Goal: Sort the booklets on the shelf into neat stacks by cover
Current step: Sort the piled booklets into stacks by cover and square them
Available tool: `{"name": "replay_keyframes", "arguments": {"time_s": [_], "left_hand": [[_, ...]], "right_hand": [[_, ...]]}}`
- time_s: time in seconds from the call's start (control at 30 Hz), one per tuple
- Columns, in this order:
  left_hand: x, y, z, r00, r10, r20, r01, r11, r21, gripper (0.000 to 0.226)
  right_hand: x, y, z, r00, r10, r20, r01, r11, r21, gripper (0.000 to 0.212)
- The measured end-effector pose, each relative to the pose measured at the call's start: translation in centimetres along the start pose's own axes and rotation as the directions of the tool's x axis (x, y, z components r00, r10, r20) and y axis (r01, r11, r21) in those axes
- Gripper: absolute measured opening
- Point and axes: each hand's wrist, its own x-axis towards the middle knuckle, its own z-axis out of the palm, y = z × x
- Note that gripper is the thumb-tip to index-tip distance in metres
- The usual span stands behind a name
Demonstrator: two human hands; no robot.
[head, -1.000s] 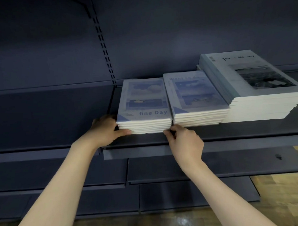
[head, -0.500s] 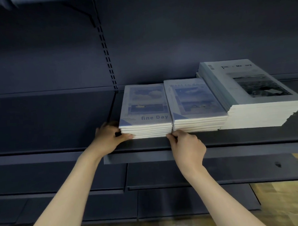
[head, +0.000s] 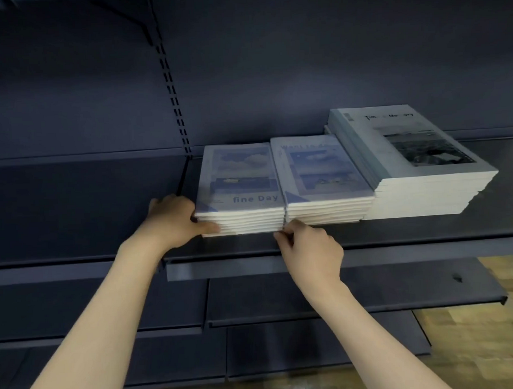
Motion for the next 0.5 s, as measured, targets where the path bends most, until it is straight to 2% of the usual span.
{"name": "replay_keyframes", "arguments": {"time_s": [0.1,0.23,0.3,0.4,0.43,0.5], "left_hand": [[-0.1,0.5,-0.5,1.0,0.004,0.016,-0.004,0.999,0.051,0.048],[-0.7,0.4,-0.7,0.999,-0.016,0.034,0.016,1.0,0.021,0.054],[-1.2,0.7,-1.1,1.0,-0.019,0.001,0.019,0.999,0.027,0.056],[-2.0,2.1,-1.8,0.992,-0.051,-0.119,0.049,0.999,-0.018,0.097],[-2.3,3.0,-1.9,0.985,-0.019,-0.173,0.017,1.0,-0.015,0.104],[-2.9,5.1,-1.7,0.963,0.119,-0.242,-0.105,0.992,0.068,0.104]], "right_hand": [[-0.1,-0.5,-0.7,0.997,-0.07,-0.031,0.07,0.998,0.006,0.023],[0.5,-1.0,-1.4,0.978,-0.149,-0.147,0.158,0.986,0.049,0.013],[0.8,-1.1,-1.6,0.959,-0.165,-0.23,0.186,0.98,0.073,0.007],[1.2,-1.2,-2.0,0.93,-0.195,-0.311,0.231,0.969,0.083,0.005],[1.4,-1.2,-2.2,0.921,-0.208,-0.328,0.248,0.965,0.083,0.003],[1.8,-0.9,-2.6,0.906,-0.248,-0.344,0.287,0.955,0.068,0.007]]}}
